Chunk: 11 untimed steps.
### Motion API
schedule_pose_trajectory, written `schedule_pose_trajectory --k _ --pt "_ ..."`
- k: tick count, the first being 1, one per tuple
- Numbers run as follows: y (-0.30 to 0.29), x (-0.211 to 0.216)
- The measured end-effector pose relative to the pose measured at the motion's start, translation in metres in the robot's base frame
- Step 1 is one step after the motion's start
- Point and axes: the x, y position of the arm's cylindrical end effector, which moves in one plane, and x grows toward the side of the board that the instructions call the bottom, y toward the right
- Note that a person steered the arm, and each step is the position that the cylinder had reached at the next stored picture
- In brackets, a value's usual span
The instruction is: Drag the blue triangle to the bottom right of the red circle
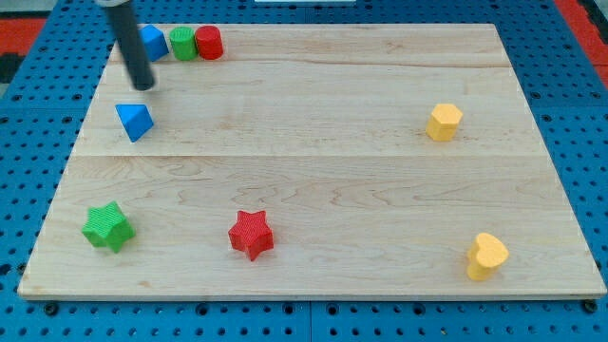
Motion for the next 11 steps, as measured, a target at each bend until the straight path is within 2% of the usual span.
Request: schedule_pose_trajectory --k 1,2,3,4,5,6,8,9,10,11 --pt "-0.042 0.048" --pt "-0.016 0.087" --pt "0.039 0.071" --pt "0.071 0.038" --pt "0.088 0.008" --pt "0.105 0.006" --pt "0.113 -0.040" --pt "0.105 -0.041" --pt "0.090 0.002" --pt "0.131 0.022"
